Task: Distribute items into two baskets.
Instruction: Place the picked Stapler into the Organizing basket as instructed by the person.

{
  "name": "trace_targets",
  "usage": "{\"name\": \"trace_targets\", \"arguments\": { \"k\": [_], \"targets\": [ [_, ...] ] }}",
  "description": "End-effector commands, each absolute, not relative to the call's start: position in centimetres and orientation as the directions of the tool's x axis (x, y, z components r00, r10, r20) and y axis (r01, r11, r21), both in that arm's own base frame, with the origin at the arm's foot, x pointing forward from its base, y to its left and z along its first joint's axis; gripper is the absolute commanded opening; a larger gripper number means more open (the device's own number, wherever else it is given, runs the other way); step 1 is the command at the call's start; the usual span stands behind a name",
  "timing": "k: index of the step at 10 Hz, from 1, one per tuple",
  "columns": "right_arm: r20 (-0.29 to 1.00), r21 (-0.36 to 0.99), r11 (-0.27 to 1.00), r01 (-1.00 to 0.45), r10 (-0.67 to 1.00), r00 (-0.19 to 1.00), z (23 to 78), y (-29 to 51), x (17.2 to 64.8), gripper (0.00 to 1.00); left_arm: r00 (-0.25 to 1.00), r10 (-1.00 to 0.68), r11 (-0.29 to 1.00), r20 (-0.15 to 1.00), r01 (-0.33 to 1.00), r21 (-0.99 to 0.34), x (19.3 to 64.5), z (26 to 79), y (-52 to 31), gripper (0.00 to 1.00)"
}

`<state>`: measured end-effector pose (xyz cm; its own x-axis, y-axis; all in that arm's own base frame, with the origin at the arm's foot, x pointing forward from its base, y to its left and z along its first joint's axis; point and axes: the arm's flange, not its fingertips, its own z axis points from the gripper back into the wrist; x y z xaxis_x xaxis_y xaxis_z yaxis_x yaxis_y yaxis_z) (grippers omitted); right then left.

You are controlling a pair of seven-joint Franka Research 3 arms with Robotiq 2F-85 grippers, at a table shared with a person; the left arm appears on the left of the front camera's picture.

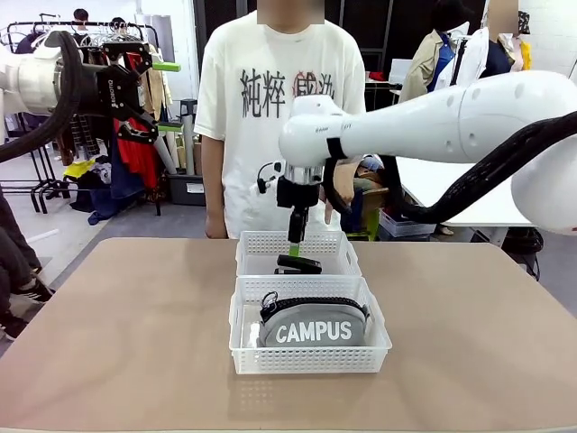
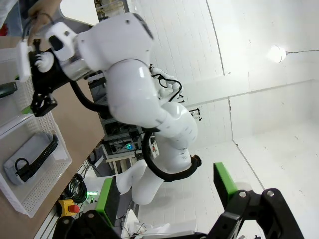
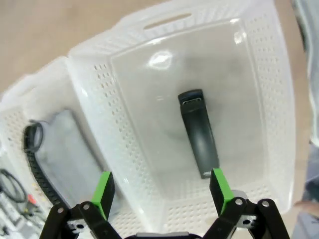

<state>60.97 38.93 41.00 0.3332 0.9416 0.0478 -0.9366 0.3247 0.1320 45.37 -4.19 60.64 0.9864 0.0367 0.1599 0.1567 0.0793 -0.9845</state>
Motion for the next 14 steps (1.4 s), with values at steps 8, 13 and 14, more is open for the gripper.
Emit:
{"name": "trace_targets", "arguments": {
  "k": [8,13,14],
  "targets": [
    [-0.002,0.333,0.594,-0.732,0.777,0.630,45.5,34.0,60.2,1.00,0.987,0.040,0.063,0.154,0.151,-0.987,45.3,60.9,-4.2,1.00],
    [0.022,0.377,0.563,-0.736,0.788,0.615,45.6,33.4,60.0,1.00,0.987,0.040,0.063,0.154,0.151,-0.987,45.3,60.9,-4.2,1.00],
    [0.058,0.416,0.608,-0.676,0.724,0.687,46.9,32.1,59.7,1.00,0.987,0.040,0.063,0.154,0.151,-0.987,45.3,60.9,-4.2,1.00]
  ]
}}
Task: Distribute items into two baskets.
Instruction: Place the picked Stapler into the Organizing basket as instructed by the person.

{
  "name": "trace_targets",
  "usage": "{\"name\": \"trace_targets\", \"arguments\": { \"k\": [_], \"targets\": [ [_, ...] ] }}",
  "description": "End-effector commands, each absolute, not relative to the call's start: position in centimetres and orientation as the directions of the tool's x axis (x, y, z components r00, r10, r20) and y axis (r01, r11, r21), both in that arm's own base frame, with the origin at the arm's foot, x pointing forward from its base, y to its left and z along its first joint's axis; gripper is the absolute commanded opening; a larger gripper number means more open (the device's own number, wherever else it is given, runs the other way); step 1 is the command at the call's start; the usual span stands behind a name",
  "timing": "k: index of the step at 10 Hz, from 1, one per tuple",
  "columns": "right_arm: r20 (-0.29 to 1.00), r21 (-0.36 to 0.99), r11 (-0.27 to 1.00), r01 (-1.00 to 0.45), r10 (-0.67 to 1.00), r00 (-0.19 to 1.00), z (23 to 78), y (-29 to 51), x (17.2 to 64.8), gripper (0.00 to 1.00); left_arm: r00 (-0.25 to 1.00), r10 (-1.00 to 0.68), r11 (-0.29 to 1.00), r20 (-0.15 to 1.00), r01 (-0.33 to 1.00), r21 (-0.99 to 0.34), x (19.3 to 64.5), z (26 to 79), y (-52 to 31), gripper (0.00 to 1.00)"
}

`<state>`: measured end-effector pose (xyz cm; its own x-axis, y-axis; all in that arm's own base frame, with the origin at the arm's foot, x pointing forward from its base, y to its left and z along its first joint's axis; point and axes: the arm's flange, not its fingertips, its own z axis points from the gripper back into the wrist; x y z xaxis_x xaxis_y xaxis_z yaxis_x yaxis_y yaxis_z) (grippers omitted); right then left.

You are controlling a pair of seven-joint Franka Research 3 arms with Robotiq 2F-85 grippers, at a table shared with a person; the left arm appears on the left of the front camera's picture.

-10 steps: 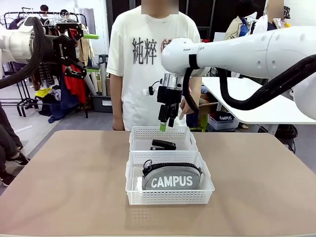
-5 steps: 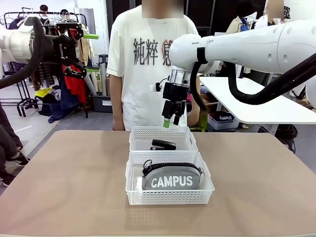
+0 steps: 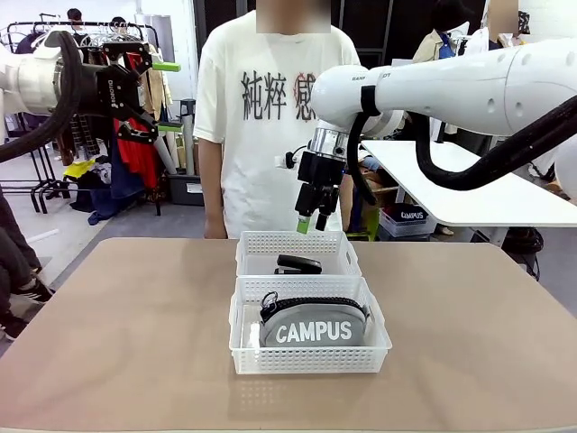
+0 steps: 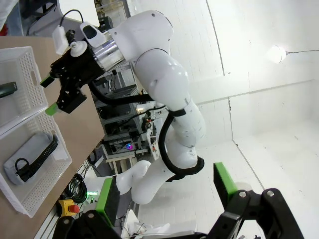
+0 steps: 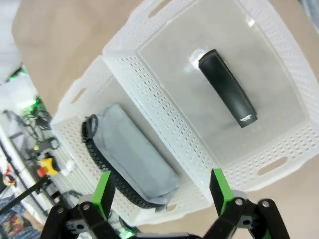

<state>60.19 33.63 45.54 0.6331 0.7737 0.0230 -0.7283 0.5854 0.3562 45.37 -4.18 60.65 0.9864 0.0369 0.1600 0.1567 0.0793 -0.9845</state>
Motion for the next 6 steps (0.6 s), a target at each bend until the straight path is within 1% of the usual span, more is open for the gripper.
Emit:
{"name": "trace_targets", "arguments": {
  "k": [1,2,4,6],
  "targets": [
    [0.080,0.469,0.677,-0.567,0.607,0.791,48.4,30.3,58.7,1.00,0.987,0.040,0.063,0.154,0.151,-0.987,45.3,60.9,-4.2,1.00],
    [0.107,0.509,0.695,-0.507,0.533,0.839,49.8,28.6,58.0,1.00,0.987,0.040,0.063,0.154,0.151,-0.987,45.3,60.9,-4.2,1.00],
    [0.155,0.554,0.692,-0.463,0.461,0.874,52.6,25.1,56.2,1.00,0.987,0.040,0.063,0.154,0.151,-0.987,45.3,60.9,-4.2,1.00],
    [0.068,0.661,0.701,-0.268,0.300,0.952,54.9,21.7,54.9,1.00,0.987,0.040,0.063,0.154,0.151,-0.987,45.3,60.9,-4.2,1.00]
  ]
}}
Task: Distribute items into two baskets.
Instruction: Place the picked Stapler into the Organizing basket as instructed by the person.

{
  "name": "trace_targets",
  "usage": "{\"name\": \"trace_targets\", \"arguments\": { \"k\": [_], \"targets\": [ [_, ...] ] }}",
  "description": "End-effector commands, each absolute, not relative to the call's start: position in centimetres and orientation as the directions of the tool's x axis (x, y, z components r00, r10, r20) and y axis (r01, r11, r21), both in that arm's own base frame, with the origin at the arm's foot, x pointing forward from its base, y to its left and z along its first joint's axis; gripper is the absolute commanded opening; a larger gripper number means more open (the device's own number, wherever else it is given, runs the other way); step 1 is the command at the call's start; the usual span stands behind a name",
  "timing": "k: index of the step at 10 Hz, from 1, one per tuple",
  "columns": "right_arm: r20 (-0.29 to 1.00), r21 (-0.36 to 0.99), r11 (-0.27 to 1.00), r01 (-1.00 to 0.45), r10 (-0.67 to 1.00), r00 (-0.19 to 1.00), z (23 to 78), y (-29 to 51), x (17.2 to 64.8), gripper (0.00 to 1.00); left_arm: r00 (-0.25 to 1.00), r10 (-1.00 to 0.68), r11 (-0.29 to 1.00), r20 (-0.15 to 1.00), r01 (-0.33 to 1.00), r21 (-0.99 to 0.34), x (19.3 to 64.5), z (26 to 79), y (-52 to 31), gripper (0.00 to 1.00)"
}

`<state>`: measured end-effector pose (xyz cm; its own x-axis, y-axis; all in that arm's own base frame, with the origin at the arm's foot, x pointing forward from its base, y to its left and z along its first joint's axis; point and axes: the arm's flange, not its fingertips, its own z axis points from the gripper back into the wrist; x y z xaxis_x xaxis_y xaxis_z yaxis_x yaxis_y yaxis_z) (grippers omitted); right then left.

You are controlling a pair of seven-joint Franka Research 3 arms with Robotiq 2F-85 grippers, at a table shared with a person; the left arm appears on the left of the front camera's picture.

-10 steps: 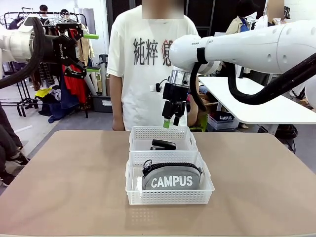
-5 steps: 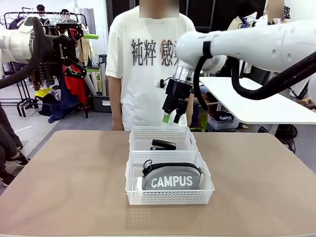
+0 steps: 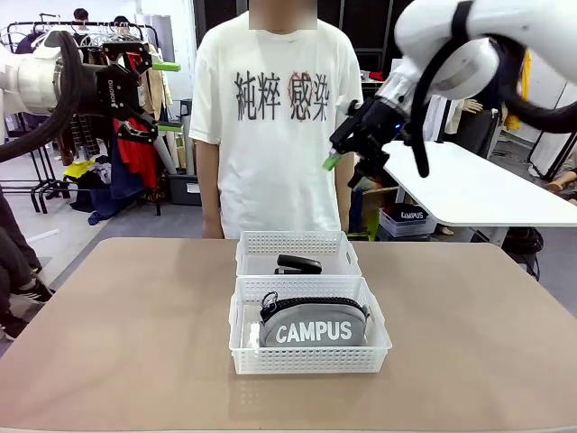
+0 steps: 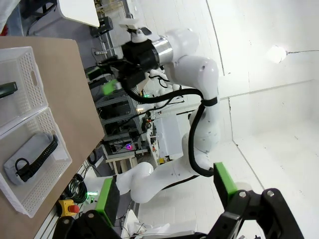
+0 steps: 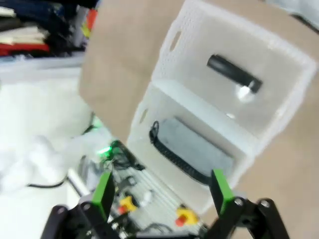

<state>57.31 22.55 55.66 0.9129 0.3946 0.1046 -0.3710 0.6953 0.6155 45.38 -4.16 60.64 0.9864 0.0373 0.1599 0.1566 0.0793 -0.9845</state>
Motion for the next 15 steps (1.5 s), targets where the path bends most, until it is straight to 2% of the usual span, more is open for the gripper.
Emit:
{"name": "trace_targets", "arguments": {
  "k": [1,4,6,8,10,12,15],
  "targets": [
    [0.039,0.697,0.700,-0.155,0.179,0.983,56.3,19.0,54.7,1.00,0.987,0.040,0.063,0.154,0.151,-0.987,45.3,60.9,-4.2,1.00],
    [-0.008,0.798,0.602,0.013,-0.012,1.000,58.1,11.9,54.2,1.00,0.987,0.040,0.063,0.154,0.151,-0.987,45.3,60.9,-4.2,1.00],
    [-0.039,0.885,0.461,0.065,-0.067,0.997,58.1,7.9,54.7,1.00,0.987,0.040,0.063,0.154,0.151,-0.987,45.3,60.9,-4.2,1.00],
    [-0.050,0.945,0.322,0.055,-0.024,0.998,57.5,5.7,55.3,1.00,0.987,0.040,0.063,0.154,0.151,-0.987,45.3,60.9,-4.2,1.00],
    [0.021,0.980,0.196,-0.016,-0.025,0.999,57.0,3.4,55.9,1.00,0.987,0.040,0.063,0.154,0.151,-0.987,45.3,60.9,-4.2,1.00],
    [0.109,0.986,0.133,-0.105,-0.025,0.994,57.8,1.2,55.5,1.00,0.987,0.040,0.063,0.154,0.151,-0.987,45.3,60.9,-4.2,1.00],
    [0.112,0.991,0.074,-0.110,-0.018,0.994,58.7,-0.2,55.6,1.00,0.987,0.040,0.063,0.154,0.151,-0.987,45.3,60.9,-4.2,1.00]
  ]
}}
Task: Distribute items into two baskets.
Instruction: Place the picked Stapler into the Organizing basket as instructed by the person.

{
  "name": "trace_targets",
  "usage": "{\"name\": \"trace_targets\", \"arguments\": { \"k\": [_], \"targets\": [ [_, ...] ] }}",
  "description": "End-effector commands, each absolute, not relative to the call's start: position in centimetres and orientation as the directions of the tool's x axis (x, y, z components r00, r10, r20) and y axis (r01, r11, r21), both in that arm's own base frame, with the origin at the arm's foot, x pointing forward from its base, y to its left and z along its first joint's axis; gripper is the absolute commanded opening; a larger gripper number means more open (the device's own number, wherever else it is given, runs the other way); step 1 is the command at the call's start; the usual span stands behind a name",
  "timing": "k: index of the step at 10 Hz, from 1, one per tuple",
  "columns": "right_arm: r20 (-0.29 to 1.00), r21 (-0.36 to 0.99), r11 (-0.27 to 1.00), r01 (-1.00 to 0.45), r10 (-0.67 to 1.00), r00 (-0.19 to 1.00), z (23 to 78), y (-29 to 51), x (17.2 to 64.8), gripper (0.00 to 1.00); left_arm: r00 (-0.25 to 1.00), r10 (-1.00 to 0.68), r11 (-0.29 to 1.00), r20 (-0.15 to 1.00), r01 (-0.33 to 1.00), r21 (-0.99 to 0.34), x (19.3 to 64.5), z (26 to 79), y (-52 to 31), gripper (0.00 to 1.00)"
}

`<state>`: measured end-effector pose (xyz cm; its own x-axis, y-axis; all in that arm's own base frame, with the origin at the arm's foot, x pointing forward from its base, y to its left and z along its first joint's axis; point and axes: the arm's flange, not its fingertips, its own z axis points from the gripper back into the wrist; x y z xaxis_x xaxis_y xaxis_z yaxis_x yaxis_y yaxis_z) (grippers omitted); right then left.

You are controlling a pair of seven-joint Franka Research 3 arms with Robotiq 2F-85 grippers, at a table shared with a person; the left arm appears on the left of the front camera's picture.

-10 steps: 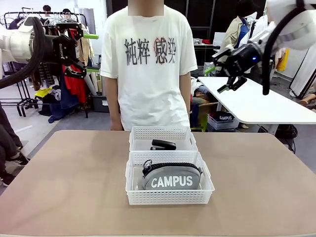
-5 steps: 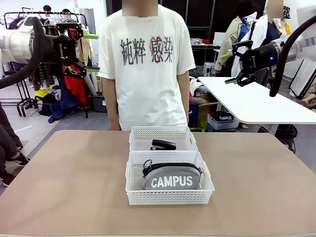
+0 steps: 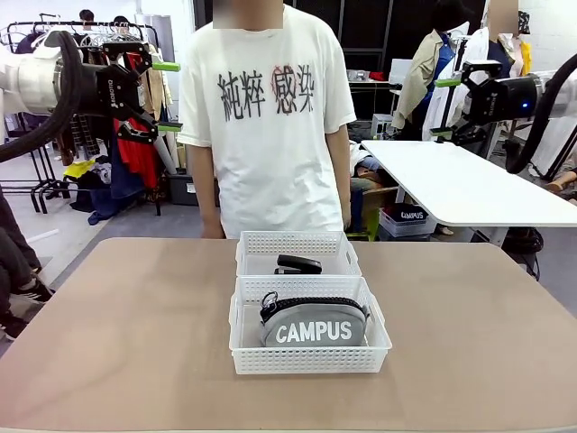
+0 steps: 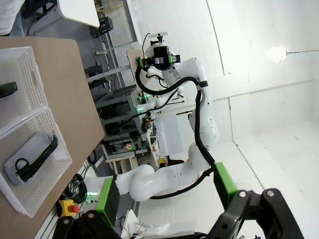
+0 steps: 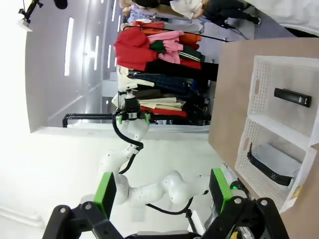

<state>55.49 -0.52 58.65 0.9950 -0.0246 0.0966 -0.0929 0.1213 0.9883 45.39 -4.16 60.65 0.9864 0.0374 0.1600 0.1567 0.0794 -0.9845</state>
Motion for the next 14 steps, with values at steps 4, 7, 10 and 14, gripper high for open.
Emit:
{"name": "trace_targets", "arguments": {
  "k": [4,7,10,14],
  "targets": [
    [0.063,0.997,0.048,-0.061,-0.049,0.997,61.1,1.2,55.7,1.00,0.987,0.040,0.063,0.154,0.151,-0.987,45.3,60.9,-4.2,1.00],
    [0.055,0.996,0.073,-0.053,-0.027,0.998,62.4,2.7,54.5,1.00,0.987,0.040,0.063,0.154,0.151,-0.987,45.3,60.9,-4.2,1.00],
    [0.067,0.996,0.067,-0.066,-0.013,0.998,61.5,2.1,54.8,1.00,0.987,0.040,0.063,0.154,0.151,-0.987,45.3,60.9,-4.2,1.00],
    [0.067,0.996,0.067,-0.066,-0.013,0.998,61.5,2.1,54.8,1.00,0.987,0.040,0.063,0.154,0.151,-0.987,45.3,60.9,-4.2,1.00]
  ]
}}
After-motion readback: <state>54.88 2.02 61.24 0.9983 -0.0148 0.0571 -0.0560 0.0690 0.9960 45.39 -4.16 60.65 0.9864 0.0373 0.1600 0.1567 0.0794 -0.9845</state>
